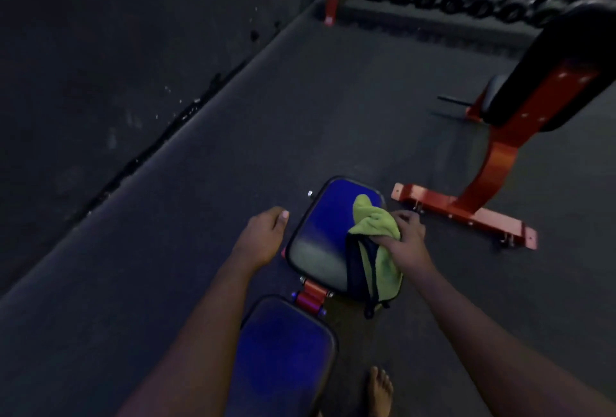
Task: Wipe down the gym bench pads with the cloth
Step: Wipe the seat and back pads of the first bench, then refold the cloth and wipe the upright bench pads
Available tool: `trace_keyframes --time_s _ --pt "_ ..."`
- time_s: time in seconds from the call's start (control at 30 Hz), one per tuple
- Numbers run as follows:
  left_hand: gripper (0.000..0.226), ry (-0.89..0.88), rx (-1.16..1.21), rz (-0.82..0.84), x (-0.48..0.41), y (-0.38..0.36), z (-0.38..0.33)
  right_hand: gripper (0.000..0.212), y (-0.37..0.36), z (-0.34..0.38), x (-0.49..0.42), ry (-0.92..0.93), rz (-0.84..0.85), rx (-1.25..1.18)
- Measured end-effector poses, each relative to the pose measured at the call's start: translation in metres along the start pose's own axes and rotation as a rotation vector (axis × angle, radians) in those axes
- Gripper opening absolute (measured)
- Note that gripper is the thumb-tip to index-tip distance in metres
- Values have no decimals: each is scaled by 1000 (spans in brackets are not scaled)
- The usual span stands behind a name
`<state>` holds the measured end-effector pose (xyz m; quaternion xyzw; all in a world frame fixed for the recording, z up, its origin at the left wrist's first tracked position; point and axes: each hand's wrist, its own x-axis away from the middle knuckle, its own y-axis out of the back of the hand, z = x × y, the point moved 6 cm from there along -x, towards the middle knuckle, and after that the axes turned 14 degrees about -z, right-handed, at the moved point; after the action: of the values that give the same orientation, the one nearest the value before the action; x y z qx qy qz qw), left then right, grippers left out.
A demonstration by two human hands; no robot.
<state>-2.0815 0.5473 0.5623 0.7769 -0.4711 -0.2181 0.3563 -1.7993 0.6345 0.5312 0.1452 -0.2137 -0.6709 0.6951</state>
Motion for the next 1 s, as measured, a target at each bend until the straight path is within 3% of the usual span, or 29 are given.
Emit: trace_keyframes --time_s 0.1,0.2,0.33,0.47,0.6,0.83,0.93,1.0 --pt "29 -110 63 -31 -16 25 -63 42 37 54 -2 37 80 -80" --pt "52 -181 175 36 -22 32 -123 42 72 97 -4 128 127 -167" --pt "83 -364 214 273 -37 23 -215 42 124 130 -29 167 153 -345" --pt "54 -420 84 297 -70 5 -282 41 162 141 -71 178 239 -492" --pt "29 -444 -55 247 -116 -27 -338 38 200 122 -138 52 213 -595" --pt "16 -352 -15 91 -198 -78 -437 13 268 87 -277 -98 52 -364" --pt "16 -344 -10 13 -228 -87 -474 31 292 77 -329 -258 12 -275" --pt "19 -347 -16 -46 -250 -92 -496 42 300 78 -357 -353 85 -342"
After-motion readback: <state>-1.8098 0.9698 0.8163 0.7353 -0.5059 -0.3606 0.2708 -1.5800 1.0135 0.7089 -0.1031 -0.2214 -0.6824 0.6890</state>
